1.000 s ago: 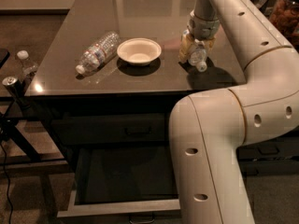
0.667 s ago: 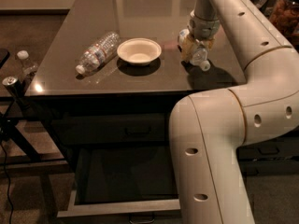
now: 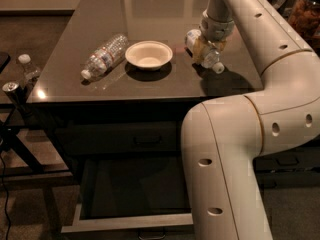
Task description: Place blue plastic bottle into middle drawer
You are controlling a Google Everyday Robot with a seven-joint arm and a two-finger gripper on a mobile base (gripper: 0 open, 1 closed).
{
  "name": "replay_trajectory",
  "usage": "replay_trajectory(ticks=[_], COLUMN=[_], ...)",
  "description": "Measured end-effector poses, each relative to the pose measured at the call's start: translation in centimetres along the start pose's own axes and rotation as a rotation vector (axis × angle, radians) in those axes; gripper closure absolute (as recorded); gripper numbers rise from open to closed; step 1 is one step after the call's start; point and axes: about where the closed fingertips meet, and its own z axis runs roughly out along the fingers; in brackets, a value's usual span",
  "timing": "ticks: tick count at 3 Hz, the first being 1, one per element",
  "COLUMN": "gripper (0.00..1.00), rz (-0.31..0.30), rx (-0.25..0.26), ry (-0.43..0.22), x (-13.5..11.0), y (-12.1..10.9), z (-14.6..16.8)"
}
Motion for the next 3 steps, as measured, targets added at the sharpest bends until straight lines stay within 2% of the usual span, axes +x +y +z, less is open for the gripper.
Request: replay_trajectory(ticks=[1,2,3], gripper=[1.00,1.00,1.00], rz=[0.000,-0.005,-0.025], rx=[0.001,-0.006,-0.006], ry=[-0.051,-0.088,-0.094], x=[-0.6,0.0,4.7], y=[0.0,-0.3,-1.6], z=[-1.5,-3.3,-5.2])
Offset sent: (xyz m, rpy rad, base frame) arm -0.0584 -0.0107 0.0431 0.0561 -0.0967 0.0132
